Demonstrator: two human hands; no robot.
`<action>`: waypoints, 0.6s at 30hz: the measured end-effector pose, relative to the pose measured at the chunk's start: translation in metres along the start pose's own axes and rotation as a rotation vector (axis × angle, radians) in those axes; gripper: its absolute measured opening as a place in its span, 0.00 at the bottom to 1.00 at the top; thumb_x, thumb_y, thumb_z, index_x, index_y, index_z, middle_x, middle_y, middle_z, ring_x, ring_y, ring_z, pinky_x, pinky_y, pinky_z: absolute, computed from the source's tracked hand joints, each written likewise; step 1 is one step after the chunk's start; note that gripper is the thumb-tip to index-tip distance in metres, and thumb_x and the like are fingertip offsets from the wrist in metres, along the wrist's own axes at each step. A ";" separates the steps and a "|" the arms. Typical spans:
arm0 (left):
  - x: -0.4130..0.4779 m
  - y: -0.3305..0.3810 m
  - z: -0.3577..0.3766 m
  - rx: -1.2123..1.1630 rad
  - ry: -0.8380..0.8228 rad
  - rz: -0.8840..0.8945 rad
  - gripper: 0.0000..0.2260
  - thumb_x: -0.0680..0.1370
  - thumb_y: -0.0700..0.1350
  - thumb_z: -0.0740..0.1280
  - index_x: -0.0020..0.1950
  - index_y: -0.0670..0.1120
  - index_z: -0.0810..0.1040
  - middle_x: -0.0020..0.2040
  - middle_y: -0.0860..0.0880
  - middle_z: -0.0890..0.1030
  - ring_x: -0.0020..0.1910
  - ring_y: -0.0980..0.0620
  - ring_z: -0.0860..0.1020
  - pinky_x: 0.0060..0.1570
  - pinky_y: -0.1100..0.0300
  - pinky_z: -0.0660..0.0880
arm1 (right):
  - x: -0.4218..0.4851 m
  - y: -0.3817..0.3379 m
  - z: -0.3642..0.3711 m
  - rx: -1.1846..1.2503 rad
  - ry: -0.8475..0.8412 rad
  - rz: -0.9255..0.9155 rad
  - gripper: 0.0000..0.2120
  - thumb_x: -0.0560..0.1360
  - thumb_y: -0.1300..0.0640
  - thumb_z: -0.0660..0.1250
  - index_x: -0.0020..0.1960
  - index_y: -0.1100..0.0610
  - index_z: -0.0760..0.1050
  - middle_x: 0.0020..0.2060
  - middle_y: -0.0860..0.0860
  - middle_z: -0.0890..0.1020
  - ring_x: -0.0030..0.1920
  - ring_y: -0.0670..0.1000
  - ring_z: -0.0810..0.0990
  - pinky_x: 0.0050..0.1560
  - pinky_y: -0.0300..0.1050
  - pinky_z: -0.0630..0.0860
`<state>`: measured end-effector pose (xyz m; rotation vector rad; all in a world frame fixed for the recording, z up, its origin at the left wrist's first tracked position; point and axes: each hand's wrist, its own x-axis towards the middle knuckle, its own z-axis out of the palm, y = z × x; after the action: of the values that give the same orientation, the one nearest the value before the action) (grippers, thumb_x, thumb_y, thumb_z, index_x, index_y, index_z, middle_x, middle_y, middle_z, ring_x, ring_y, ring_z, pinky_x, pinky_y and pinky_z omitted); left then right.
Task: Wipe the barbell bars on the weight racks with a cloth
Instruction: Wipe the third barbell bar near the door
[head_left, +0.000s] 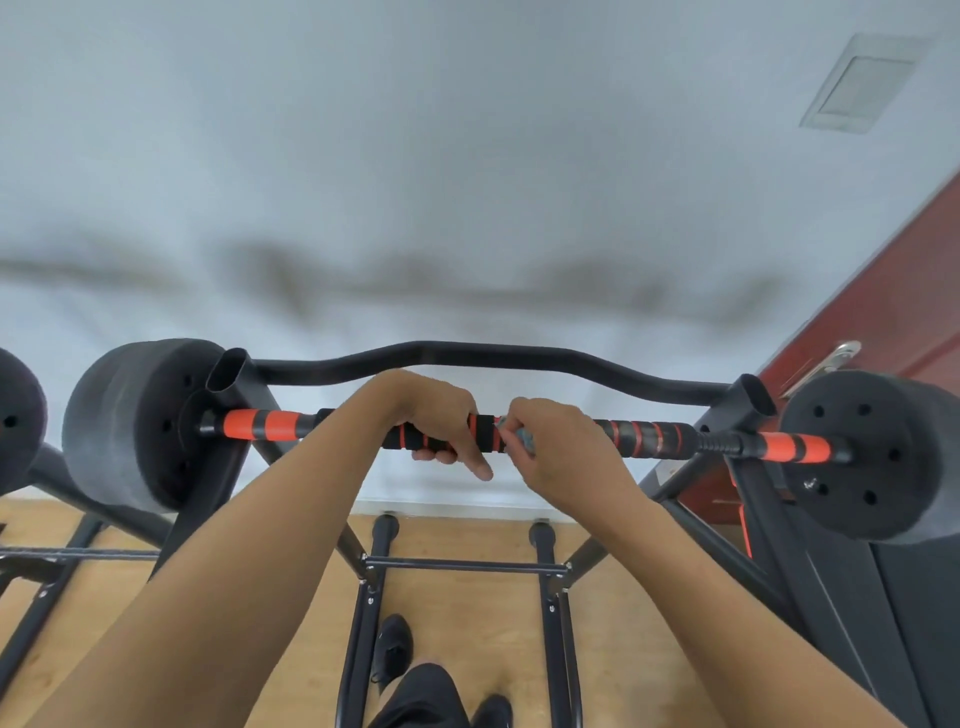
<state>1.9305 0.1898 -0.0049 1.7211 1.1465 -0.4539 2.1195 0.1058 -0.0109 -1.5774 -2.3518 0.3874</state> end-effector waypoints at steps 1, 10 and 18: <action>-0.002 0.000 0.004 0.041 0.107 0.038 0.17 0.72 0.60 0.80 0.46 0.49 0.82 0.38 0.48 0.85 0.32 0.51 0.80 0.43 0.56 0.81 | 0.007 0.002 -0.004 0.033 0.000 0.023 0.04 0.81 0.49 0.64 0.50 0.49 0.75 0.42 0.45 0.81 0.42 0.47 0.79 0.46 0.47 0.81; -0.001 -0.024 0.070 0.731 1.001 0.044 0.24 0.78 0.74 0.57 0.45 0.54 0.69 0.32 0.57 0.73 0.29 0.55 0.74 0.32 0.59 0.69 | 0.037 0.005 -0.010 0.085 -0.076 0.160 0.08 0.79 0.46 0.65 0.46 0.49 0.76 0.37 0.45 0.82 0.39 0.47 0.81 0.43 0.48 0.81; 0.001 -0.014 0.032 0.374 0.540 -0.016 0.25 0.71 0.74 0.70 0.40 0.53 0.75 0.31 0.54 0.79 0.29 0.54 0.76 0.34 0.59 0.73 | 0.019 0.002 0.002 0.019 -0.002 0.061 0.05 0.80 0.50 0.63 0.51 0.51 0.75 0.42 0.48 0.81 0.42 0.50 0.80 0.47 0.50 0.81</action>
<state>1.9251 0.1637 -0.0277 2.2459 1.5261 -0.2220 2.1137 0.1238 -0.0124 -1.6443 -2.2983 0.4235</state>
